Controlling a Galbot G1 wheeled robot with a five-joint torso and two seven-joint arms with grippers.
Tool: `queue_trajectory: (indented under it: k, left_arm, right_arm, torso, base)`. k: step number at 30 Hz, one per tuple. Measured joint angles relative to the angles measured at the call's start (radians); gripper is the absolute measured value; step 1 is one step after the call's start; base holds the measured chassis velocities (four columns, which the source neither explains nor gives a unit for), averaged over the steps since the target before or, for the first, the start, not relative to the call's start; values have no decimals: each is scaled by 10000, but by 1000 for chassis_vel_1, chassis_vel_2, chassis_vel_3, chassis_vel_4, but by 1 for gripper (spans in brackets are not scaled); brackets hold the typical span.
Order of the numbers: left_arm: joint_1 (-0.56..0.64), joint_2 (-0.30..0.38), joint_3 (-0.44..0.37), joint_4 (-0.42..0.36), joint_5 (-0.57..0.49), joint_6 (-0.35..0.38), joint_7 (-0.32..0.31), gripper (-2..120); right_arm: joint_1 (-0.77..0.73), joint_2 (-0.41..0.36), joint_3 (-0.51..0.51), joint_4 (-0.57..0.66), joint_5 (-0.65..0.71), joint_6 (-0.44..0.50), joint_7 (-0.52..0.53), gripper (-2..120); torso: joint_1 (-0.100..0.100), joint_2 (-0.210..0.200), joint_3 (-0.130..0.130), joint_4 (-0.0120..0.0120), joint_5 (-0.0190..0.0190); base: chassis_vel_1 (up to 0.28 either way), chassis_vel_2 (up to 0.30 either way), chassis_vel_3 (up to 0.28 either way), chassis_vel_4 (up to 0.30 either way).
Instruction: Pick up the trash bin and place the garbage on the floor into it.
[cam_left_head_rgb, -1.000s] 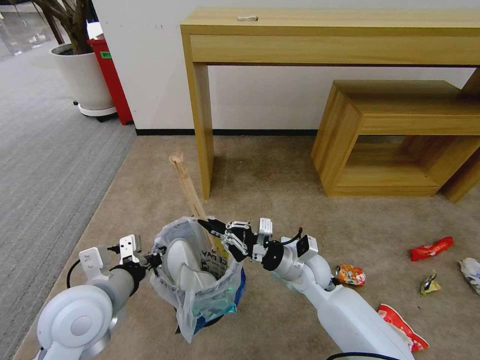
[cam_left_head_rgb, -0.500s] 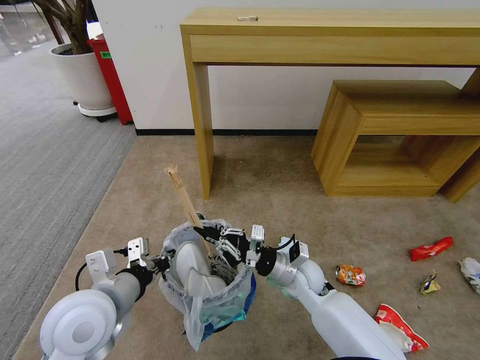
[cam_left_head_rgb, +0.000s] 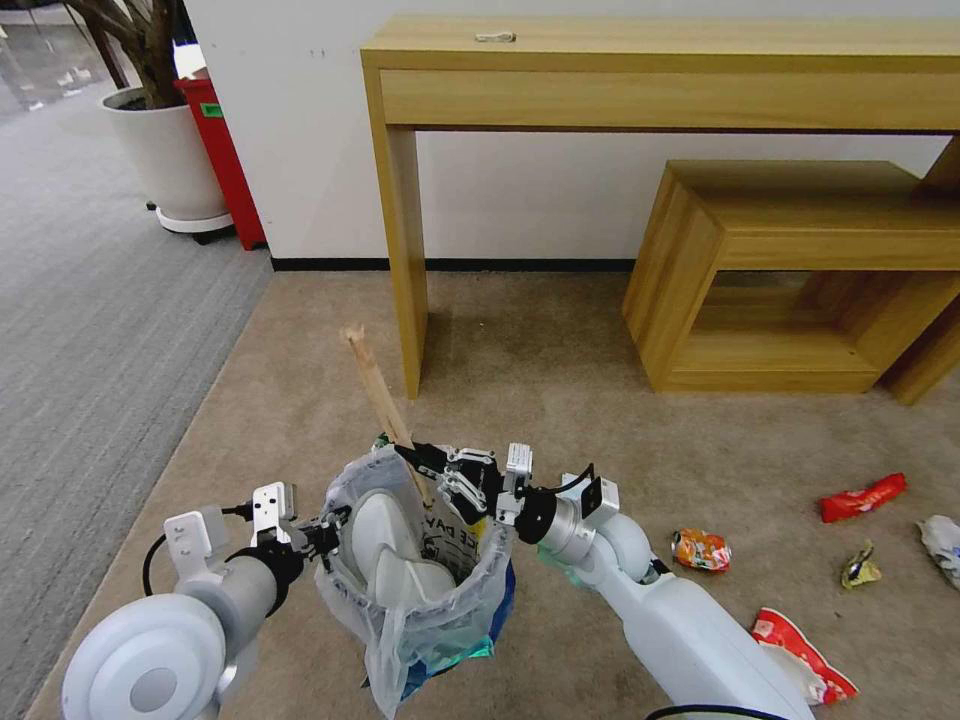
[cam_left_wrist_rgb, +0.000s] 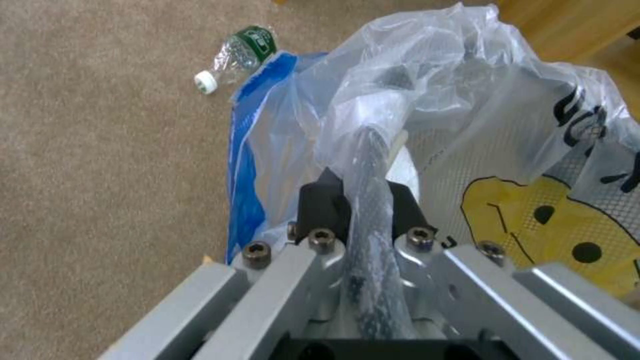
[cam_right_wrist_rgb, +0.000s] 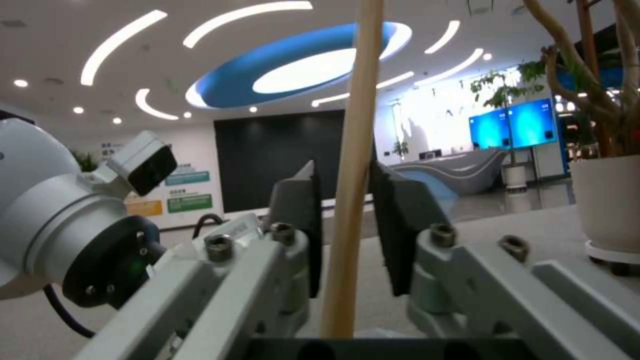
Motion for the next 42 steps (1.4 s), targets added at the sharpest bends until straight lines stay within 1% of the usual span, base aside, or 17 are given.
queue_trajectory:
  k: [3,6,7,10,13,14,15,18,21,23,25,29,33,35,37,38,42]
  left_arm:
    - [-6,0,-40,-23,-2,-1,-1,2]
    - [-68,-2,-180,-47,-57,-5,-9,2]
    - [-68,-2,-180,-47,-57,-5,-9,2]
    - [-187,-4,-350,-50,-221,-6,-12,2]
    - [-271,10,-491,-50,-313,-6,-13,2]
    - [-317,33,-640,-50,-393,-6,-14,2]
    - [-317,33,-640,-50,-393,-6,-14,2]
    - [-413,100,-963,18,-509,-7,-16,2]
    - [-533,129,-1133,156,-520,-7,-78,2]
    - [-642,161,-1274,306,-521,-7,-173,2]
    - [-766,232,-1543,552,-506,-7,-342,2]
    - [-838,269,-1741,677,-462,-7,-486,2]
    - [-1006,296,-2319,890,-152,-7,-834,2]
    - [-1009,302,-2391,916,-116,-8,-852,2]
    - [-1019,349,-2785,1092,64,-8,-876,2]
    - [-1019,349,-2785,1092,64,-8,-876,2]
    - [-1065,446,-3379,1251,61,-8,-882,2]
  right_arm:
    - [-37,-53,46,0,-1,15,-29,32]
    - [-149,-171,108,37,10,25,-87,48]
    - [-149,-171,108,37,10,25,-87,48]
    - [-283,-215,107,63,-8,70,-77,64]
    - [-329,-226,107,76,-29,84,-84,70]
    - [-356,-238,105,114,-40,91,-84,78]
    - [-356,-238,105,114,-40,91,-84,78]
    - [-410,-302,130,307,-45,109,-73,92]
    - [-454,-341,193,452,-35,143,18,98]
    - [-523,-381,257,604,-27,180,379,100]
    - [-721,-475,436,968,-26,260,1665,100]
    - [-889,-520,674,1179,-49,442,2510,100]
    - [-1306,-673,1465,1623,-575,657,3805,100]
    - [-1360,-696,1539,1667,-634,668,3967,100]
    - [-1617,-747,1876,1781,-1300,759,5036,100]
    - [-1617,-747,1876,1781,-1300,759,5036,100]
    - [-1882,-612,2178,1791,-1924,836,6305,100]
  torso:
    - [0,0,0,0,0]
    - [0,0,0,0,0]
    - [0,0,0,0,0]
    - [0,0,0,0,0]
    - [0,0,0,-1,0]
    - [0,0,0,-1,0]
    - [0,0,0,-1,0]
    - [0,0,0,0,0]
    - [0,0,0,0,0]
    - [0,0,0,0,0]
    - [0,0,0,0,-2]
    - [0,0,0,0,-1]
    - [0,0,0,-1,-1]
    - [0,0,0,0,0]
    - [0,0,0,-1,-1]
    - [0,0,0,-1,-1]
    - [0,0,0,0,0]
  base:
    - [0,0,0,0]
    - [0,0,0,0]
    - [0,0,0,0]
    - [0,0,0,0]
    - [0,0,0,0]
    - [0,0,0,0]
    - [0,0,0,0]
    - [0,0,0,0]
    - [0,0,0,0]
    - [0,0,0,0]
    - [0,0,0,0]
    - [0,0,0,0]
    - [0,0,0,0]
    - [0,0,0,0]
    - [0,0,0,0]
    - [0,0,0,0]
    - [0,0,0,0]
